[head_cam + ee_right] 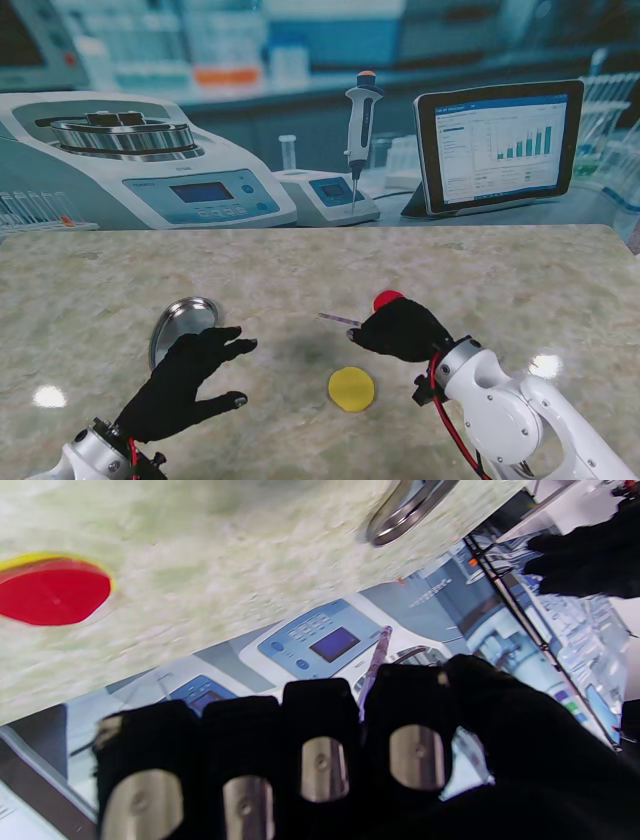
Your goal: Line a culture dish with filter paper and press it flat with a glass rod
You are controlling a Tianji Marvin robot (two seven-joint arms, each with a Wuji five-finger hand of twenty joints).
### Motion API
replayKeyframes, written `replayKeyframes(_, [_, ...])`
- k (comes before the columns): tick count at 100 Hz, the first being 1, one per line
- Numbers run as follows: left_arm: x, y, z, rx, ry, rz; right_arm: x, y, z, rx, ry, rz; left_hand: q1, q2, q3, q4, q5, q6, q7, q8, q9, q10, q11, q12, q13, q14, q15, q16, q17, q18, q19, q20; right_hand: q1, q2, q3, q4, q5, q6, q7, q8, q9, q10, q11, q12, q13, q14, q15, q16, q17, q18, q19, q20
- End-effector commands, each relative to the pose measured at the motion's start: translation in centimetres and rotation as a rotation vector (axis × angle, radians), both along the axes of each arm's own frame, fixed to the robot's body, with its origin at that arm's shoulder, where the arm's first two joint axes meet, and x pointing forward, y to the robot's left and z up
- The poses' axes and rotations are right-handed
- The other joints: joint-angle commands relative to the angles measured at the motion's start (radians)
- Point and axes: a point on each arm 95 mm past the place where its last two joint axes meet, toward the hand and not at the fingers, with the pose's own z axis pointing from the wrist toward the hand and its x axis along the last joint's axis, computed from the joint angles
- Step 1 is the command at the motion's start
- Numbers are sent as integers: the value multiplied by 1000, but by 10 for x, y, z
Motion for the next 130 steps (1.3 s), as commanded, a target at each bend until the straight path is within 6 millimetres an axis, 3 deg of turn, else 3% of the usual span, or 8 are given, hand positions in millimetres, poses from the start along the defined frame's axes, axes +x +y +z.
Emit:
replayKeyframes(1, [0,-1,1,11,-6,-18,-12,12,-1,21,22,45,24,-19,-15,34,-41,-35,19,13,-39,-20,-9,1,-8,-38,-8,-5,11,-30,5,23,-12,16,-2,-3,68,94,43,3,60,-38,111,23,41,-77,119,19,49,-25,304,-5])
replayKeyframes(28, [2,-7,4,44,-67,-65,-33,31,4,74,46,167,25,-96,28,46,-77,-36,3,-3,-35,-49,1,21,19,-47,16,24,52,-35,57,72,-16,25,-11,-7,67,93,38,2,60,-38,111,23,41,-78,118,19,48,-25,304,-2])
replayKeyframes(30, [3,-8,4,48,-70,-71,-34,33,4,79,52,178,-97,-154,276,16,-74,-40,-18,-17,-35,-79,0,21,20,-47,15,25,53,-38,65,72,-15,26,-12,-8,67,92,37,2,60,-38,111,23,41,-76,118,19,48,-25,304,-2])
replayKeyframes(33, [4,-8,4,54,-73,-81,-36,36,4,86,59,193,-157,-185,399,-1,-79,-46,-29,-22,-34,-94,0,21,22,-50,17,24,56,-41,69,73,-14,27,-14,-9,67,92,36,2,60,-38,111,23,41,-75,118,19,47,-24,304,-1])
replayKeyframes(62, [8,-18,1,53,-81,-126,-44,56,6,94,49,299,-181,-240,511,-14,-69,-19,-65,-36,-21,-73,31,43,54,-58,65,56,90,-62,164,90,-18,40,-27,-15,66,90,29,3,60,-38,111,23,41,-79,117,18,49,-24,304,1])
replayKeyframes(77, [11,-21,0,53,-84,-135,-44,66,8,94,43,336,-196,-253,557,-20,-71,2,129,61,3,-84,133,77,87,-49,128,80,96,-50,251,74,-20,43,-33,-17,65,87,24,4,60,-39,110,23,41,-82,116,17,49,-25,304,1])
replayKeyframes(108, [17,-26,-1,47,-76,-141,-43,85,8,104,45,390,-216,-255,584,-24,72,30,387,199,140,-34,260,135,149,-25,287,126,118,-22,424,64,-20,46,-38,-18,65,85,21,7,60,-40,108,23,41,-84,116,15,49,-26,304,1])
replayKeyframes(130, [21,-27,0,38,-70,-129,-43,95,5,110,53,427,-219,-260,594,-37,156,-6,664,405,318,-26,459,295,268,23,566,275,178,11,676,102,-19,47,-39,-18,65,84,19,9,60,-41,107,23,41,-84,116,14,49,-26,304,1])
